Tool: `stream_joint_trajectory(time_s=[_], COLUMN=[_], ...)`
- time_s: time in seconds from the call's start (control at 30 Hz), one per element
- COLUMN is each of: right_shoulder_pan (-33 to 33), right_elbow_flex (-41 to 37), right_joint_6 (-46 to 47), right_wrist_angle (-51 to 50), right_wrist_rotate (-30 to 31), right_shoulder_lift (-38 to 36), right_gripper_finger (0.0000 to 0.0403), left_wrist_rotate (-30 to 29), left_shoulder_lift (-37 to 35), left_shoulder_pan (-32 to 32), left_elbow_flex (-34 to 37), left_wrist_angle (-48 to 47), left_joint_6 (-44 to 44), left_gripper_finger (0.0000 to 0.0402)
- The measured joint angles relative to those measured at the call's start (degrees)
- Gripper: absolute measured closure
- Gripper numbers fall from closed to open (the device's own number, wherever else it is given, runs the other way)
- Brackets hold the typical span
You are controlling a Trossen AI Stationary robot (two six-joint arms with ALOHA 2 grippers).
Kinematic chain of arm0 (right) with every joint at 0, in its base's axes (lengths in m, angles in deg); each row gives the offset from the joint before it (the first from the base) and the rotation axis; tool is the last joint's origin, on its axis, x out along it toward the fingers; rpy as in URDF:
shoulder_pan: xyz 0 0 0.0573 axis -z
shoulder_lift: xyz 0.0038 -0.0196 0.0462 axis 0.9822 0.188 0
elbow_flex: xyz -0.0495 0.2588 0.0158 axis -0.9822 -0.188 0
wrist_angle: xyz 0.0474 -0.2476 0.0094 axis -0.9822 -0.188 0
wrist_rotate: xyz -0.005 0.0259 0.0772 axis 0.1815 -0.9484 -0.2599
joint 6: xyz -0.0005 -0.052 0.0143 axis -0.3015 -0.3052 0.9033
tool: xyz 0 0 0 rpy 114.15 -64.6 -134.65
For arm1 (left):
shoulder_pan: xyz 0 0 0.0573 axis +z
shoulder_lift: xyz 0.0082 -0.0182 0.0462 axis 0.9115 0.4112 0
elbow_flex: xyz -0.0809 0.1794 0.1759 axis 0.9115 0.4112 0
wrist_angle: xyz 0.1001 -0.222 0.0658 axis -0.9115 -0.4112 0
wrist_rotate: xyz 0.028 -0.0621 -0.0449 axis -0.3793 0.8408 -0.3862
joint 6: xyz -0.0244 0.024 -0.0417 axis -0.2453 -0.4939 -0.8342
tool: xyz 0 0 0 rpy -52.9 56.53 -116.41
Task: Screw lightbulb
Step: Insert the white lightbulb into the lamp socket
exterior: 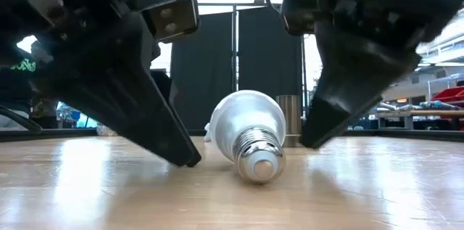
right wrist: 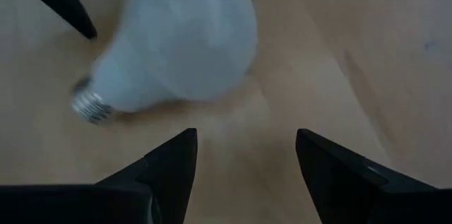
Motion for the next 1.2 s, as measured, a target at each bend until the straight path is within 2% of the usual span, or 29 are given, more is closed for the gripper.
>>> stream_joint_trajectory(time_s=[0.27, 0.5, 0.77, 0.97, 1.2], right_shoulder_pan=[-1.2, -2.7, -2.0, -2.3, -3.2], right_elbow_flex=[-3.7, -3.9, -3.9, -3.9, -3.9], right_joint_6=[0.0, 0.3, -4.7, -4.5, -7.2], right_wrist_angle=[9.4, 11.9, 15.6, 17.0, 20.2], right_wrist_rotate=[-0.2, 1.6, 1.2, -0.6, 0.2], right_shoulder_lift=[0.0, 0.0, 0.0, 0.0, 0.0], right_gripper_finger=[0.0159, 0.0161, 0.0161, 0.0161, 0.0163], left_wrist_rotate=[-0.2, -2.0, -1.9, -0.6, -0.3], left_shoulder_lift=[0.0, 0.1, 0.1, 0.1, 0.2], left_shoulder_pan=[-1.3, -2.9, -2.8, -2.5, -2.0], left_elbow_flex=[0.0, 0.0, 0.0, 0.0, 0.1], left_wrist_angle=[1.3, 5.1, 5.1, 5.6, 7.3], left_joint_6=[2.2, 1.7, 0.1, -4.2, 1.1], left_gripper_finger=[0.0153, 0.0153, 0.0153, 0.0153, 0.0153])
